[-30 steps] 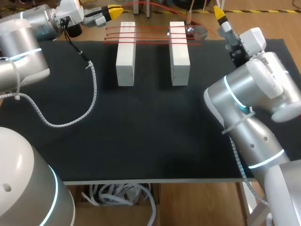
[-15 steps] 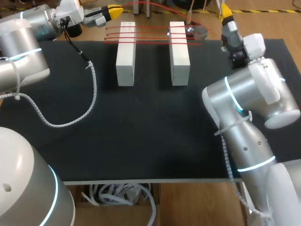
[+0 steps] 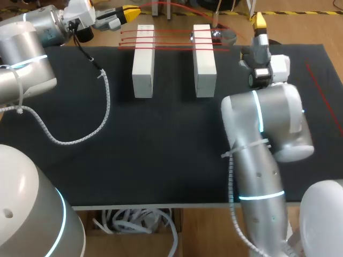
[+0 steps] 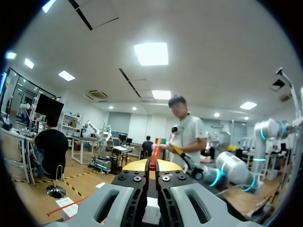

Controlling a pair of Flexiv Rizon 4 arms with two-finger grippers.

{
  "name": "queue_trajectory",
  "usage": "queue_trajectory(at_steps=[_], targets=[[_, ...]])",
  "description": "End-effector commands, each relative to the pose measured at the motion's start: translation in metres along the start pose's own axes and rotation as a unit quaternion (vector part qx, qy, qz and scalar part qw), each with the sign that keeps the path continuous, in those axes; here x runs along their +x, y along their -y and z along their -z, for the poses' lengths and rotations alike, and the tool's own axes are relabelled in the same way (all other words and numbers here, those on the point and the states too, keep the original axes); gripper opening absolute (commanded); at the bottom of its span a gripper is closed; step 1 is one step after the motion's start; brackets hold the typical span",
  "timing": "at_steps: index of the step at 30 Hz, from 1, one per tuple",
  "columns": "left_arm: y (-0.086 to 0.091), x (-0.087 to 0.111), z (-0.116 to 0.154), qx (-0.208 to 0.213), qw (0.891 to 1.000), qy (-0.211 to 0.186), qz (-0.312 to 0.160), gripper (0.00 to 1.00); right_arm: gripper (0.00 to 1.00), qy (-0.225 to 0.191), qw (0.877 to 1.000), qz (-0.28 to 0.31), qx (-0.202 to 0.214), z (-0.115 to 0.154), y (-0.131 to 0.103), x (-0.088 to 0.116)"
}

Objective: Grab the tape and strap the tape.

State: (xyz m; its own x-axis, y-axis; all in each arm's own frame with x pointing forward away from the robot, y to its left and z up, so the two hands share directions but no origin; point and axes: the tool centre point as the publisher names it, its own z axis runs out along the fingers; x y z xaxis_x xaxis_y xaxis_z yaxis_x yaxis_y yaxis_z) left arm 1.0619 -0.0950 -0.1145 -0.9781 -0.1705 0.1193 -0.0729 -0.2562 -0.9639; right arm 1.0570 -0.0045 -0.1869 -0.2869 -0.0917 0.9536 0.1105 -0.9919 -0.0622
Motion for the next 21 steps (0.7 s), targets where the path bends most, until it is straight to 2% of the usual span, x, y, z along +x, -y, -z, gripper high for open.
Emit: queue_trajectory(at_steps=[1, 5, 12, 21], targets=[[-0.001, 0.001, 0.000, 0.001, 1.000, 0.001, -0.001, 0.00, 1.00, -0.014, 0.988, -0.012, -0.150, -0.009, 0.002, 0.001], [-0.001, 0.001, 0.000, 0.001, 1.000, 0.001, -0.001, 0.00, 1.00, -0.032, 0.984, -0.030, -0.173, -0.017, -0.007, 0.001], [-0.001, 0.001, 0.000, 0.001, 1.000, 0.001, -0.001, 0.00, 1.00, -0.060, 0.985, -0.045, -0.153, -0.027, -0.009, 0.002], [-0.001, 0.001, 0.000, 0.001, 1.000, 0.001, -0.001, 0.00, 1.00, -0.059, 0.987, -0.067, -0.135, -0.036, 0.014, -0.003]])
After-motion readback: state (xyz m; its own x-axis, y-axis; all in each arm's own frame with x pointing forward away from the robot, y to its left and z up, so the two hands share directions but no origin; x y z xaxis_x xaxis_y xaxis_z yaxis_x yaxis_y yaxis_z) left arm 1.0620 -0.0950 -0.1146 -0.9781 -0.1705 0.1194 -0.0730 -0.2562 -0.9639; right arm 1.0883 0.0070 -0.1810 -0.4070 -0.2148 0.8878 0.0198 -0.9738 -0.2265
